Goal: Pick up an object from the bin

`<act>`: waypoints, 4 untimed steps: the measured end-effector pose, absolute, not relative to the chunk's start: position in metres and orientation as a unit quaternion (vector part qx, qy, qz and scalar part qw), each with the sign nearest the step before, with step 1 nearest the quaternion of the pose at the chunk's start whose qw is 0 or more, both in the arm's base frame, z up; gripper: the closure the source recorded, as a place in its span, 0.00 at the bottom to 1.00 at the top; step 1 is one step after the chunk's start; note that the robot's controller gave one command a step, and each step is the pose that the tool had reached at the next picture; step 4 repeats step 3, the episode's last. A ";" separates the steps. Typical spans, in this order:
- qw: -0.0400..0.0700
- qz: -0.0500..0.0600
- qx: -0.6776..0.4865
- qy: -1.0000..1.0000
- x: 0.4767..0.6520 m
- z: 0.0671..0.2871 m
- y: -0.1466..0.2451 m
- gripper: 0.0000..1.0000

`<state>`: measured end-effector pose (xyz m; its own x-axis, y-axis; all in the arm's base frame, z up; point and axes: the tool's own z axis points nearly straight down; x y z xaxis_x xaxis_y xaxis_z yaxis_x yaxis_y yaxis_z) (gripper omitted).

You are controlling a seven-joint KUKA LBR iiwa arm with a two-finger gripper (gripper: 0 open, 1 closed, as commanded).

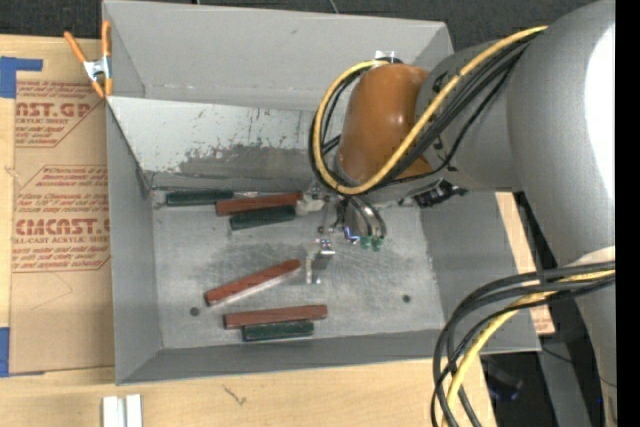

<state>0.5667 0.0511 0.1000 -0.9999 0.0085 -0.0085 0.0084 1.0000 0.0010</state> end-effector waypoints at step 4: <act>0.004 0.000 -0.125 0.992 0.581 0.234 0.095 1.00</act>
Offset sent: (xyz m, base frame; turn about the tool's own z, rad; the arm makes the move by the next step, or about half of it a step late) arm 0.0000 0.0000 0.0000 0.0000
